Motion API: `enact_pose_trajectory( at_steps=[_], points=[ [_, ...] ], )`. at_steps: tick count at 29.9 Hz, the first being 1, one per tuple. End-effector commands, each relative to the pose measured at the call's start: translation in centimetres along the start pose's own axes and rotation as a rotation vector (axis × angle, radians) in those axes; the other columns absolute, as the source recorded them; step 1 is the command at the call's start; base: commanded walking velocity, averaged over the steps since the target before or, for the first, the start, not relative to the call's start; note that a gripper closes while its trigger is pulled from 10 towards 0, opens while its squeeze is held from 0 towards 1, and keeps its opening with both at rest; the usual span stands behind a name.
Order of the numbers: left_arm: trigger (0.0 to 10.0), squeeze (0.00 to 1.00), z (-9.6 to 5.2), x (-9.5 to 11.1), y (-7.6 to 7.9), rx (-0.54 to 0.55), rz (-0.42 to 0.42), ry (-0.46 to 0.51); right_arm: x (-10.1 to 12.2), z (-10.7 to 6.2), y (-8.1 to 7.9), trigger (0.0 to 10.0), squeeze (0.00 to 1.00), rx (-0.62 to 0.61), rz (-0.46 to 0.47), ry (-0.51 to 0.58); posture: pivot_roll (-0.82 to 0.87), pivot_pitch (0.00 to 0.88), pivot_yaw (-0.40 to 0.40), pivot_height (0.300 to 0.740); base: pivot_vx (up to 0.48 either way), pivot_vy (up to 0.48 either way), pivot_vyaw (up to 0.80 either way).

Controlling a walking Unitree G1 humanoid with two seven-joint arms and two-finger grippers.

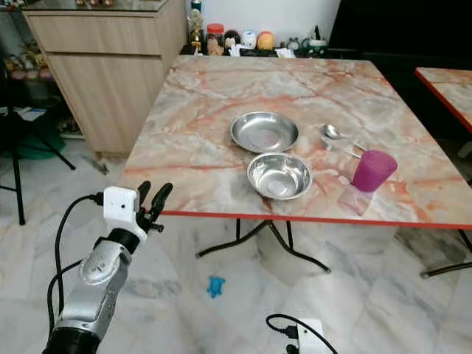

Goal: Setting the table

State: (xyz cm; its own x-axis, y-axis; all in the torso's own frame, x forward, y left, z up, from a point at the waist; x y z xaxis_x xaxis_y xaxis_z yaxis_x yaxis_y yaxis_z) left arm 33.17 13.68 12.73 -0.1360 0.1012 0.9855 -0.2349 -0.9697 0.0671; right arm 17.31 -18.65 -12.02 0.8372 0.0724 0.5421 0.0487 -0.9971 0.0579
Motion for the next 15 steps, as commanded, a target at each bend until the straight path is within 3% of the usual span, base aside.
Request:
enact_pose_trajectory(
  at_steps=[1, 6, 15],
  points=[
    [10.0, 0.0, 0.26, 0.8, -0.16, 0.003, -0.001, 0.022, -0.05, -0.01, 0.01, 10.0, 0.0, 0.0, -0.006, -0.003, 0.12, 0.0, -0.049, 0.74, 0.0, 0.0, -0.76],
    [10.0, 0.0, 0.38, 1.17, -0.13, -0.004, -0.001, 0.032, 0.02, 0.01, -0.07, 10.0, 0.0, 0.002, -0.005, 0.0, 0.13, 0.0, -0.047, 0.74, 0.0, 0.0, -0.76],
    [10.0, 0.0, 0.52, 1.37, 0.08, -0.01, -0.005, 0.034, 0.17, 0.01, -0.13, 10.0, 0.0, 0.002, 0.003, 0.014, 0.13, 0.0, -0.045, 0.74, 0.0, 0.0, 0.0]
  ],
)
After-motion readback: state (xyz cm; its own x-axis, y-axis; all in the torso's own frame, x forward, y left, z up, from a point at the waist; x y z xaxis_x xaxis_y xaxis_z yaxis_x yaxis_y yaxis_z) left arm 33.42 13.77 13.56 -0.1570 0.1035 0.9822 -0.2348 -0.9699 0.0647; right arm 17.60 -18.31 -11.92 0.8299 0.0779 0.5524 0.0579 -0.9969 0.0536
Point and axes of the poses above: a point about 5 cm out from each wrist's last joint towards the gripper, its own z axis pointing out of the wrist towards the gripper, its own x axis along the axis of the wrist's last joint, y = z × x, the point moved 3 cm from there along z, pointing out of the wrist towards the gripper, and after that the axes turned 6 degrees about -z, right-handed, at the moved point
